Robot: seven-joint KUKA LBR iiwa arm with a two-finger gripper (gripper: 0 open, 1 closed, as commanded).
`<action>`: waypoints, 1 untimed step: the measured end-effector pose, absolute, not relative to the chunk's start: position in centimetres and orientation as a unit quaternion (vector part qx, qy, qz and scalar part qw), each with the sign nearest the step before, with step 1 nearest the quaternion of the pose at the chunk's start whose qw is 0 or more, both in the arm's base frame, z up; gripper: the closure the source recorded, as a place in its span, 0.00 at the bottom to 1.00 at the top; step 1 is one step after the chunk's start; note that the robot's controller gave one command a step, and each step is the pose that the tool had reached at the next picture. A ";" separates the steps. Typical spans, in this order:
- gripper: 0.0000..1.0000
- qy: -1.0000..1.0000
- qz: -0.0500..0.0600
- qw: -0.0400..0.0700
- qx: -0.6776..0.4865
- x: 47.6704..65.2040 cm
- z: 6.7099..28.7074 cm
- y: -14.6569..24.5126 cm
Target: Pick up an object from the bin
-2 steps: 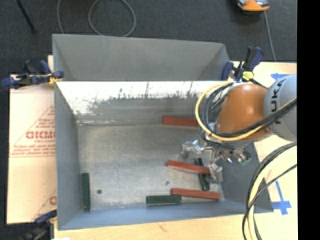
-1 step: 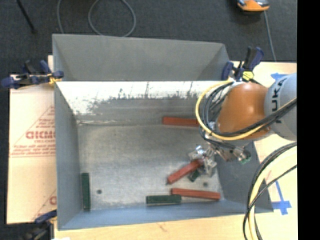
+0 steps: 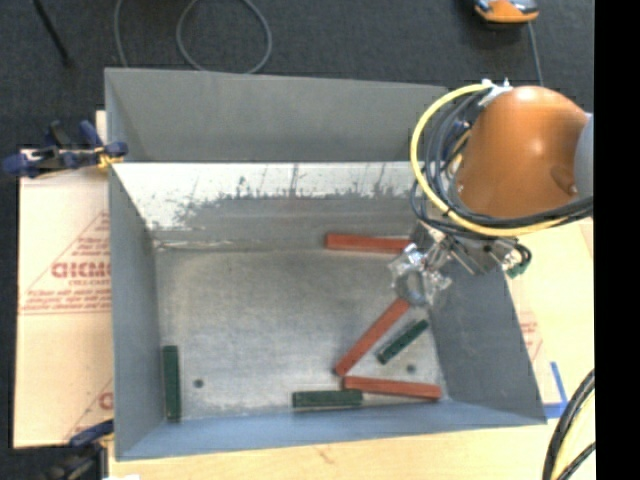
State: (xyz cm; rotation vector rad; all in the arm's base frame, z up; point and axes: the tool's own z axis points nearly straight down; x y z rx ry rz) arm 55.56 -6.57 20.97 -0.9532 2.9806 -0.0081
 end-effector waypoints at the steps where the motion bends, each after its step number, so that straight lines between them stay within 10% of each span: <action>1: 0.00 0.953 0.000 0.002 -0.304 55.4 20.5 -6.6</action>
Offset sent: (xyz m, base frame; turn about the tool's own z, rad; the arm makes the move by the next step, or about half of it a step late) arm 0.0000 0.0000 0.0000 0.0000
